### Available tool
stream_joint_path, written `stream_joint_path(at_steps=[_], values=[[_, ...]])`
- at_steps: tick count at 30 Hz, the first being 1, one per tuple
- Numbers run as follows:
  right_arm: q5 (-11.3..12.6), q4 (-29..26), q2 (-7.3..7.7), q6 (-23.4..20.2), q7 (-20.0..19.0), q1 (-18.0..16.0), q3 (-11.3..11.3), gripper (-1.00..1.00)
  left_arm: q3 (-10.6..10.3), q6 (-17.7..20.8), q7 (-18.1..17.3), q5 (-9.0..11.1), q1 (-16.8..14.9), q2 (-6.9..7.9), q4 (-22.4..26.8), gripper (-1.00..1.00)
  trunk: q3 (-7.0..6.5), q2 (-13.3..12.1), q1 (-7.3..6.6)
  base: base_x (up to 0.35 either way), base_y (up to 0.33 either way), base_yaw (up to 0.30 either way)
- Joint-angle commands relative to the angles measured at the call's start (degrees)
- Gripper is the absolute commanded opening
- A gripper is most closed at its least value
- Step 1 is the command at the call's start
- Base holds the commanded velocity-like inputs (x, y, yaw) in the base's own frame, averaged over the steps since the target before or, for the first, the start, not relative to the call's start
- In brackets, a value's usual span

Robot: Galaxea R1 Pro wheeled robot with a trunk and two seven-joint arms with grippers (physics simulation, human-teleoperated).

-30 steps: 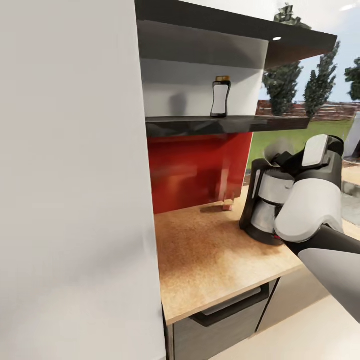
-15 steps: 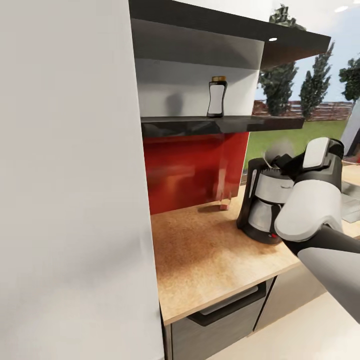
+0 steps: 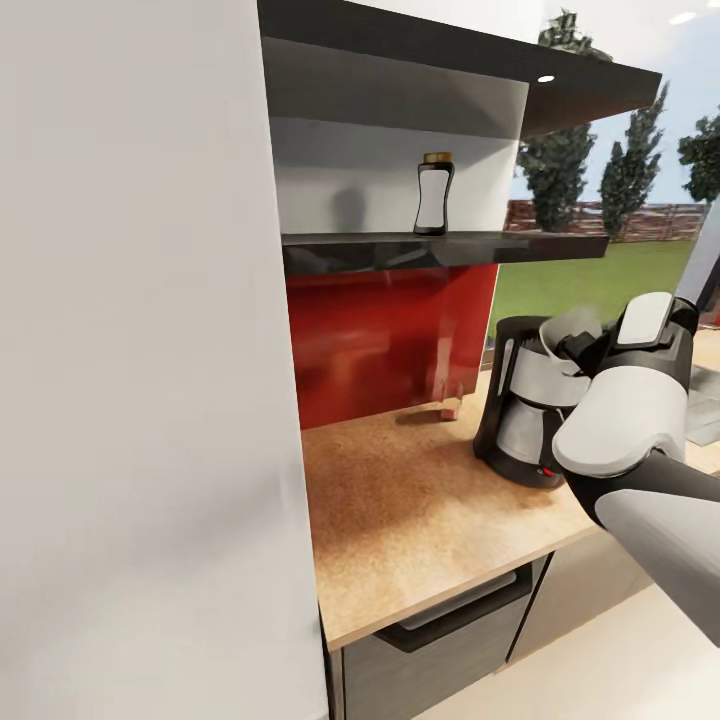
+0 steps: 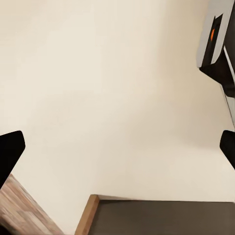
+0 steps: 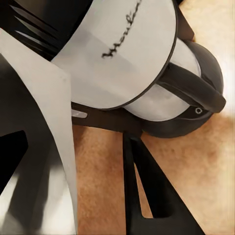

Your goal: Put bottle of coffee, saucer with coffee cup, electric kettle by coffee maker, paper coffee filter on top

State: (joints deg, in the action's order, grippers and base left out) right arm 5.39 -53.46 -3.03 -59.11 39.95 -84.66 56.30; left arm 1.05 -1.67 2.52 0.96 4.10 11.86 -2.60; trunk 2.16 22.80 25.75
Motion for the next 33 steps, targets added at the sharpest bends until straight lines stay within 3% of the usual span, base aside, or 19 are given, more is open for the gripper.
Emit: stream_joint_path(at_steps=[1,9,11,16,19,33], values=[[0.60,-0.10,-0.04,0.01,0.57,-0.08,0.12,-1.00,0.09,-0.18,0.07,0.09,-0.01,0.00,-0.05,1.00,0.12,0.12,0.04,0.000,0.000,0.000],[1.85,-0.10,0.03,0.04,0.78,-0.46,-0.16,-1.00,0.09,-0.17,0.03,0.09,0.03,0.00,-0.04,1.00,0.12,0.12,0.04,0.031,0.000,0.000],[2.63,0.25,0.04,-0.03,1.21,-2.92,-0.26,-1.00,0.09,-0.16,0.03,0.09,0.03,0.00,-0.04,1.00,0.12,0.12,0.04,0.025,0.000,0.000],[3.03,3.15,0.04,0.01,10.57,-8.65,-0.23,-1.00,0.09,-0.13,0.03,0.09,0.03,0.00,-0.04,1.00,0.12,0.12,0.04,0.003,0.000,0.000],[3.17,4.81,0.04,-0.03,11.75,-10.48,-0.22,-1.00,0.09,-0.13,0.03,0.09,0.03,0.00,-0.04,1.00,0.12,0.12,0.04,0.000,0.000,0.000],[3.15,5.45,0.05,-0.12,13.65,-11.58,0.12,-1.00,0.09,2.20,0.18,0.18,0.63,0.00,-0.04,1.00,0.12,0.12,0.04,0.000,0.000,0.000]])
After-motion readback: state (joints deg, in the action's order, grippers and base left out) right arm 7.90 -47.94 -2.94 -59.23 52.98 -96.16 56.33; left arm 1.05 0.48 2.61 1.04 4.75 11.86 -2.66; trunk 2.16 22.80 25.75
